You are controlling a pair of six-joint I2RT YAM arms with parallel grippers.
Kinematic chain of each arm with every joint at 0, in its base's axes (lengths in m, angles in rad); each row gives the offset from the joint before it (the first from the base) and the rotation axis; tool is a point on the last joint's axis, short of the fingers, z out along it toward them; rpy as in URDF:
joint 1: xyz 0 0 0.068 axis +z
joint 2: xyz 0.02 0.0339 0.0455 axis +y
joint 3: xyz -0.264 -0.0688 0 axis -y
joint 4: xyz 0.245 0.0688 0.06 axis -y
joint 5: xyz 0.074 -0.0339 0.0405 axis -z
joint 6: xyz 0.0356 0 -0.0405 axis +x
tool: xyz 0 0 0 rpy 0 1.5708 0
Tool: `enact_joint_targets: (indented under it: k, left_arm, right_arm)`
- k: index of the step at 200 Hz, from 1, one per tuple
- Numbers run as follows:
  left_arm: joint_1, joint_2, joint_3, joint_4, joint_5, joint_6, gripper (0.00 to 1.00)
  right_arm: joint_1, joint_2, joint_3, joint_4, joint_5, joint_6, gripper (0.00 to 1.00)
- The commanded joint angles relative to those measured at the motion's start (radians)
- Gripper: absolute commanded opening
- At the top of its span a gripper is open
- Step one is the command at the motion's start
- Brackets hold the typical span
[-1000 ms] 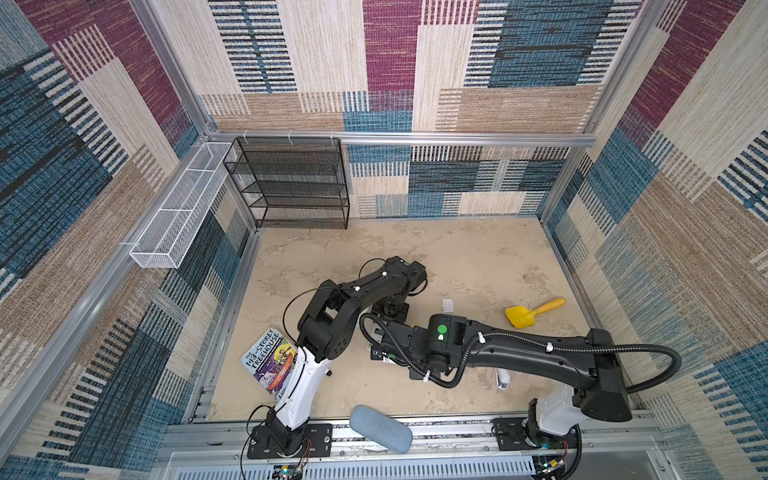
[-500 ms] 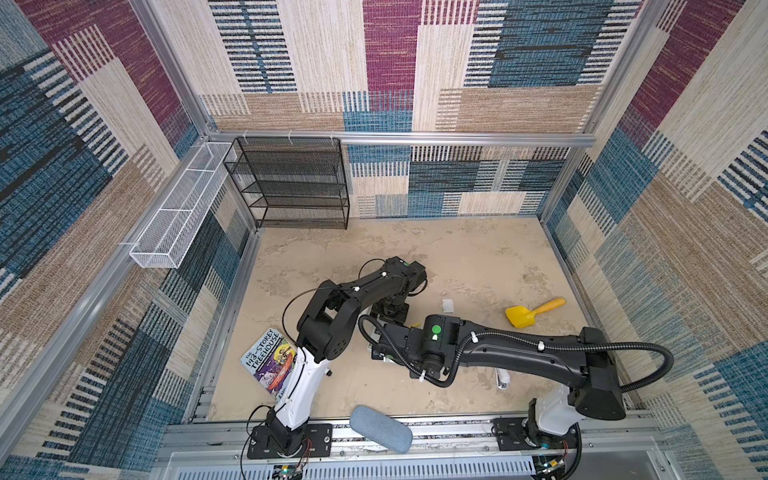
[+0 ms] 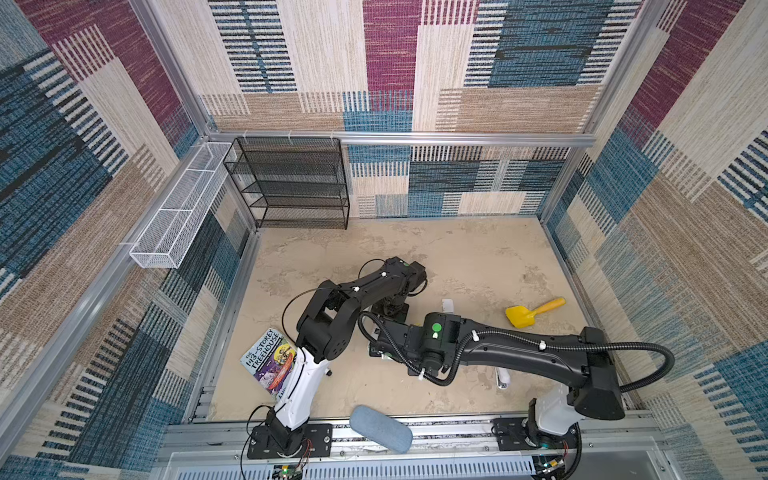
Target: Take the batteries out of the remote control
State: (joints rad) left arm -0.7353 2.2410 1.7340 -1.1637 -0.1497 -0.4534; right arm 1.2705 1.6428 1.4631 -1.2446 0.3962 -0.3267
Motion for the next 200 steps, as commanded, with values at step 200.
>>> enact_joint_targets:
  k: [200]
  left_arm:
    - [0.034, -0.074, -0.016, 0.175, -0.014, 0.015, 0.84]
  right_arm:
    - [-0.026, 0.049, -0.100, 0.295, 0.004, -0.013, 0.00]
